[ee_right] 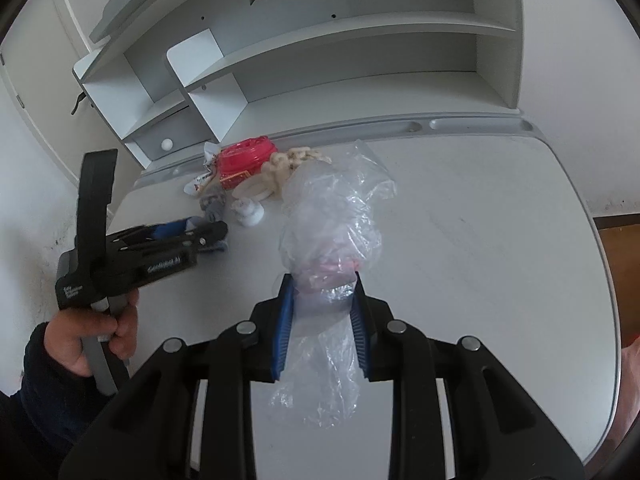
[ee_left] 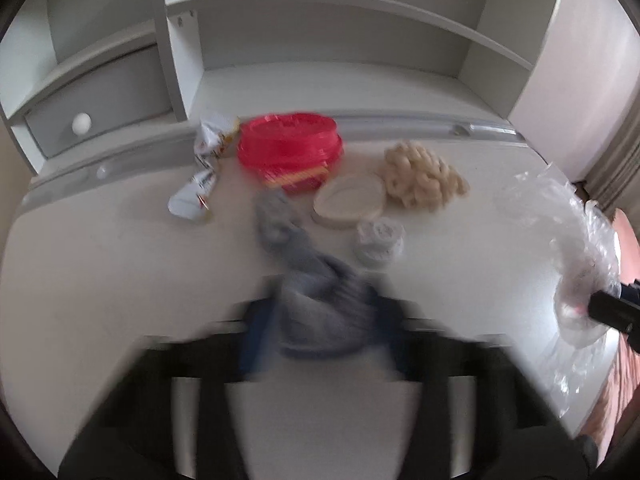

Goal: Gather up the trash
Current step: 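Grasp the grey sock with the left tool while the right tool grasps the clear plastic bag, then drop the plastic bag into the bin with the right tool while the left tool drops the sock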

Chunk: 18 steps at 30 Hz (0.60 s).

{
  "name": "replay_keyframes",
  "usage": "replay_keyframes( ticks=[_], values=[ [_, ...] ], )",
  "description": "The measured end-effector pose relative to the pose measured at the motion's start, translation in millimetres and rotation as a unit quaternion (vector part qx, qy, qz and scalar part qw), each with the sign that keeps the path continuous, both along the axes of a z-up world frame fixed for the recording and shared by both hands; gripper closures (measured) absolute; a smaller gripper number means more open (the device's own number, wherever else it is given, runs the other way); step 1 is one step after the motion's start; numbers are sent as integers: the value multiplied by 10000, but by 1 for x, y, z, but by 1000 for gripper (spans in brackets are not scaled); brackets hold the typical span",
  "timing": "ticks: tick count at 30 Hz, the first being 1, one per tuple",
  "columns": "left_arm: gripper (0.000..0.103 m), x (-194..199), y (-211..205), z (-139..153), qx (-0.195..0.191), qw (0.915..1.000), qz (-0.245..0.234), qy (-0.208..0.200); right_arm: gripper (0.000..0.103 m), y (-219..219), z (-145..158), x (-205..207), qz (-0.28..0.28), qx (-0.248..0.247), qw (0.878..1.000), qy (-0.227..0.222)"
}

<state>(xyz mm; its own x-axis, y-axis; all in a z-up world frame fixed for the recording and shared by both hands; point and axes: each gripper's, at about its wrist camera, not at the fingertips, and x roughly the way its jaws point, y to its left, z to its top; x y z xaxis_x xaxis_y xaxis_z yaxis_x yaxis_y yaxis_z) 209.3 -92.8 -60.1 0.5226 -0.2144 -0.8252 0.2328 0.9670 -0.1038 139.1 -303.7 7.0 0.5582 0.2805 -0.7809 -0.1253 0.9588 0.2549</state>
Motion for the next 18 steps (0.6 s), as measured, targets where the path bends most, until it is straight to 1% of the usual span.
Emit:
replay_keyframes(
  ticks=[2, 4, 7, 9, 10, 12, 14, 16, 17, 18],
  values=[
    [93, -8, 0, 6, 29, 9999, 66, -126, 76, -12, 4, -12, -86, 31, 9999, -77],
    [94, -19, -6, 17, 46, 9997, 30, -223, 76, -25, 6, -23, -229, 60, 9996, -146],
    [94, -37, -34, 35, 16, 9986, -316, -429, 76, -60, 13, -51, -627, 61, 9976, -273],
    [94, -50, -64, 46, -33, 9964, -621, -571, 76, -89, 15, -73, -959, 32, 9949, -325],
    [94, -57, -81, 52, -124, 9947, -809, -620, 76, -103, 15, -84, -1128, 0, 9930, -349],
    [94, -74, -119, 59, -290, 9888, -1286, -700, 76, -136, 14, -112, -1566, -48, 9869, -377],
    [94, -94, -160, 62, -382, 9800, -1803, -750, 76, -168, 11, -139, -2018, -107, 9786, -384],
    [94, -118, -207, 61, -470, 9661, -2426, -751, 76, -201, 4, -173, -2506, -172, 9672, -372],
    [94, -128, -226, 60, -498, 9597, -2667, -732, 76, -222, -1, -194, -2807, -152, 9591, -346],
    [94, -144, -255, 57, -561, 9490, -3021, -698, 76, -237, -6, -211, -3034, -160, 9522, -314]
  ],
)
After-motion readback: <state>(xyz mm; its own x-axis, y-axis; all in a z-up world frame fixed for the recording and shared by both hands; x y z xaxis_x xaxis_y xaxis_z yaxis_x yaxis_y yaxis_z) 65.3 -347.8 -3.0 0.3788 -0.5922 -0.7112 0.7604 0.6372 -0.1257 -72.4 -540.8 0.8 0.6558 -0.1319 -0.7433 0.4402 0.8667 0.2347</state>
